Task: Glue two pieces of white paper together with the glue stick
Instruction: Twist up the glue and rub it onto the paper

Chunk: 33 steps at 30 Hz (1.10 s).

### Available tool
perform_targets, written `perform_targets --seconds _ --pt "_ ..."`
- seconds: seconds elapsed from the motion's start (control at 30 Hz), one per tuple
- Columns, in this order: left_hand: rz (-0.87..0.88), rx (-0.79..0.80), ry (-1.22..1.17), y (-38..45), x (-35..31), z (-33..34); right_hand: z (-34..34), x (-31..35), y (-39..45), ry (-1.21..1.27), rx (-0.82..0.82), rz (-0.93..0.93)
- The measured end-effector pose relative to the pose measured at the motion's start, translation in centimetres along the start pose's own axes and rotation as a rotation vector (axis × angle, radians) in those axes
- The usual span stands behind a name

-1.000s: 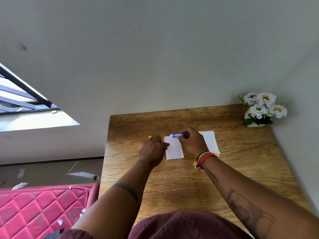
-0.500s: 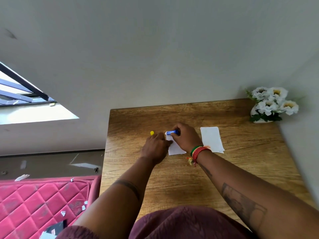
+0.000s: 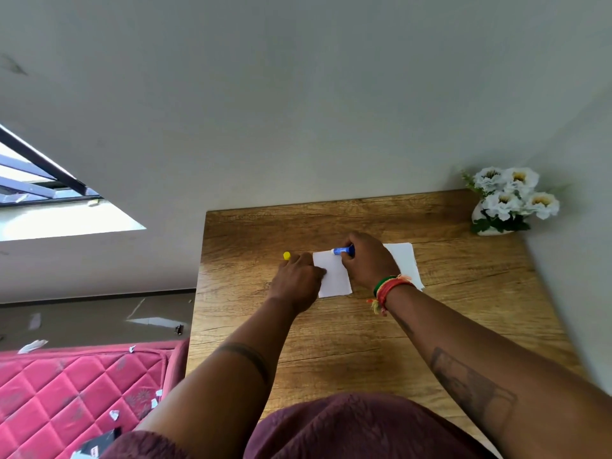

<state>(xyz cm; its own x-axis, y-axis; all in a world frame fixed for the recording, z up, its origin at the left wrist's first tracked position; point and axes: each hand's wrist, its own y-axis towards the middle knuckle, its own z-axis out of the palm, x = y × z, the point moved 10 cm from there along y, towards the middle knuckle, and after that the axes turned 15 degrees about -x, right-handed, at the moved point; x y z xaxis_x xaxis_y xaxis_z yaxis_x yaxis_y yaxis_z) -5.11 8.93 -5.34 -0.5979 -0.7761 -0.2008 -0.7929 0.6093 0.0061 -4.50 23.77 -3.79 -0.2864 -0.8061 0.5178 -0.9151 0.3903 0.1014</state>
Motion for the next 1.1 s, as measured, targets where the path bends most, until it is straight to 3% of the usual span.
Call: perform_targets --seconds 0.57,1.1 --pt "-0.109 0.008 0.010 0.1 -0.2 0.0 -0.6 0.2 -3.1 -0.058 0.097 -0.177" --pt "-0.202 0.102 -0.143 0.4 1.0 -0.5 0.7 1.4 -5.6 0.002 0.162 -0.172"
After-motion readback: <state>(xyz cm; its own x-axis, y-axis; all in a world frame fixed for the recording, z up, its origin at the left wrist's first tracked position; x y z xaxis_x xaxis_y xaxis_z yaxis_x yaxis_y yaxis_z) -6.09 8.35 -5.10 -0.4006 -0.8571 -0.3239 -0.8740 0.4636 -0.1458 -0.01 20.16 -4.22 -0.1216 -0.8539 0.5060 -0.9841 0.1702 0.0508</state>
